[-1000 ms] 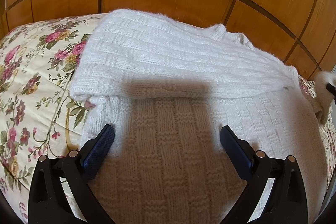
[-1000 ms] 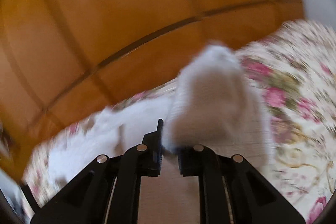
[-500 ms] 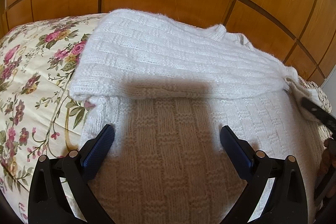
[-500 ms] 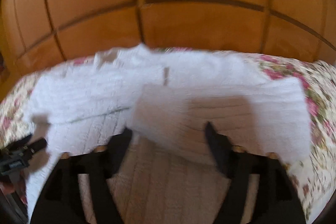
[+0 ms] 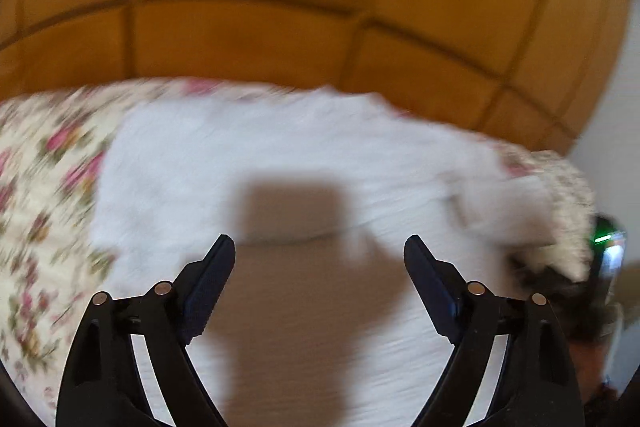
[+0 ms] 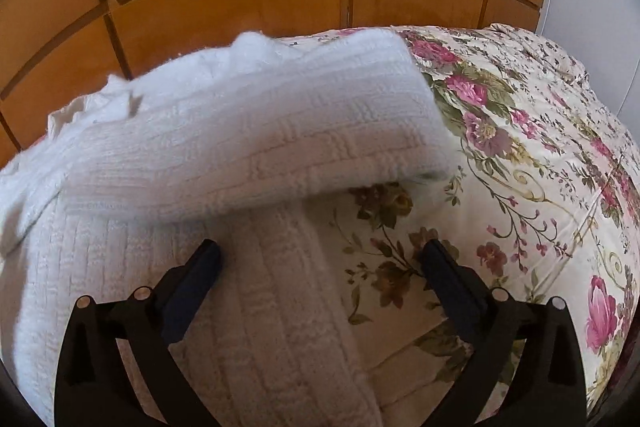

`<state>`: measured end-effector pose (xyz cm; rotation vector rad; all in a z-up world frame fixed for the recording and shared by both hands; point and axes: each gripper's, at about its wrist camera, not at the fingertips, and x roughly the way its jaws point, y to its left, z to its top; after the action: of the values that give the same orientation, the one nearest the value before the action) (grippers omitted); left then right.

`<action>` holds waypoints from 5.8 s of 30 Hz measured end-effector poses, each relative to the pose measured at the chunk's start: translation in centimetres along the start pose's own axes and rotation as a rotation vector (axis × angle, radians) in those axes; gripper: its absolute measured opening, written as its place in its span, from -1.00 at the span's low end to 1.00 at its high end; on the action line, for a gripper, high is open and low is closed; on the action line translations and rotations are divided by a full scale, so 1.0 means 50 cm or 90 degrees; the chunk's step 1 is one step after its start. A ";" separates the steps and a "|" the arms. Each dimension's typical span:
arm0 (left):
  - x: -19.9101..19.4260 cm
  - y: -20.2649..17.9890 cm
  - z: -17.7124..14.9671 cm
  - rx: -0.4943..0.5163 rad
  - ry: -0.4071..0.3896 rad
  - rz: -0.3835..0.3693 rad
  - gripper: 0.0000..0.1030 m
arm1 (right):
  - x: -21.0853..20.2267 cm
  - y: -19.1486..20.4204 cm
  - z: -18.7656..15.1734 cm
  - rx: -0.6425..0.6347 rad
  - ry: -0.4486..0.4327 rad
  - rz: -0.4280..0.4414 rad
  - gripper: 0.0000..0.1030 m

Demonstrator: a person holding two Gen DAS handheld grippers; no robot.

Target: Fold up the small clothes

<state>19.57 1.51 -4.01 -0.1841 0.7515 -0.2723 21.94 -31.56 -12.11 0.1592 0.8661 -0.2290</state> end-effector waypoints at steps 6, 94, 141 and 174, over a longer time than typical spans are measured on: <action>0.105 -0.134 0.028 0.073 0.079 -0.082 0.40 | 0.005 0.007 -0.001 0.000 0.000 0.003 0.95; 0.177 0.098 0.029 -0.091 -0.007 -0.006 -0.12 | 0.113 -0.109 0.110 0.188 0.021 -0.102 0.96; 0.049 0.094 -0.071 -0.101 -0.025 -0.060 0.79 | -0.053 -0.169 0.003 0.196 0.006 0.265 0.70; -0.285 0.179 -0.407 -0.129 -0.017 -0.133 0.32 | -0.207 -0.182 -0.285 0.042 0.115 0.538 -0.22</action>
<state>-2.91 13.02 -11.72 -0.4584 0.7330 -0.3914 2.62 -35.63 -13.65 0.5942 0.9008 0.5555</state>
